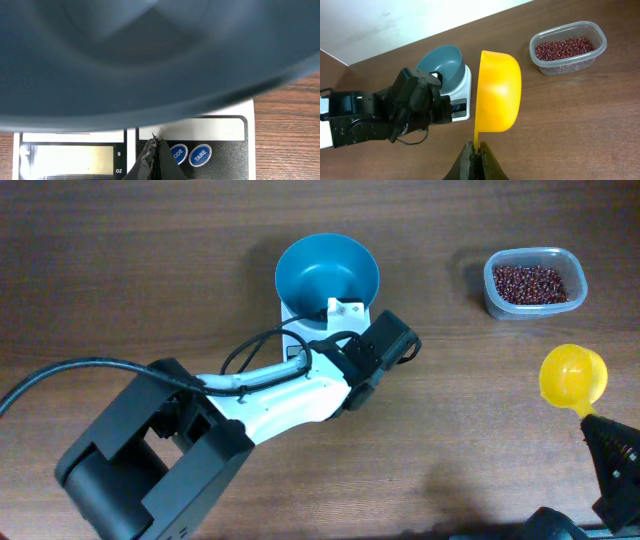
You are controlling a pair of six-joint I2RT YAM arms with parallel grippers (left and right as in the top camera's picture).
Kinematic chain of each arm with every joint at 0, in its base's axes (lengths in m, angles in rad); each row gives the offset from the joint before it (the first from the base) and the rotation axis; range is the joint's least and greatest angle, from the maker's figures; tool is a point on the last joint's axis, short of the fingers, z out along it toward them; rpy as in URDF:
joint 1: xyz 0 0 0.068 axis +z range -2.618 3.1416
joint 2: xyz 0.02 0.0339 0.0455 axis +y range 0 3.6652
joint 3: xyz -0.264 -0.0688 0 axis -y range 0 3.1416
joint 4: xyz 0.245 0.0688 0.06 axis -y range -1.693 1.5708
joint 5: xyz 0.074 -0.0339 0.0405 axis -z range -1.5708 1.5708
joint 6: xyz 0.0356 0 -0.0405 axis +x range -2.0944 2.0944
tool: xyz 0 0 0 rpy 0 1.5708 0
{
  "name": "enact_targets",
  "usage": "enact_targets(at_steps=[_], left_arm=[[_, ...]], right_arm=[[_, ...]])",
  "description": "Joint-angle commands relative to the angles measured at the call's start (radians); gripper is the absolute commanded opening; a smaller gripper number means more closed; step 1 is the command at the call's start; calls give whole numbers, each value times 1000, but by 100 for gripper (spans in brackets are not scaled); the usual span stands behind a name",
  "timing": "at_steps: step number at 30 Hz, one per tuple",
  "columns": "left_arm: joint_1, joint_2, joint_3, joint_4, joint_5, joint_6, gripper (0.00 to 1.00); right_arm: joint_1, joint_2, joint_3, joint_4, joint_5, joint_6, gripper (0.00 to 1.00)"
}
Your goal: Scoop item into bowl and weigh 50g on scale
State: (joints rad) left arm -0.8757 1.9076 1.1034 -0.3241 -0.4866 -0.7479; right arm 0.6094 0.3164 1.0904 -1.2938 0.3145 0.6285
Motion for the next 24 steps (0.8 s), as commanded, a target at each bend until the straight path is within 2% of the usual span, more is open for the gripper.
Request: enact_targets(at_steps=[1, 12, 22, 24], left_arm=[[6, 10, 10, 2, 0, 5, 2], [5, 11, 10, -32, 13, 5, 2], [6, 76, 12, 6, 45, 5, 0], [6, 63, 12, -34, 45, 5, 0]], right_arm=[[-3, 13, 16, 4, 24, 0, 4], [-3, 13, 16, 6, 10, 0, 4], [-3, 13, 16, 15, 1, 0, 4], [-3, 13, 16, 14, 5, -1, 4]])
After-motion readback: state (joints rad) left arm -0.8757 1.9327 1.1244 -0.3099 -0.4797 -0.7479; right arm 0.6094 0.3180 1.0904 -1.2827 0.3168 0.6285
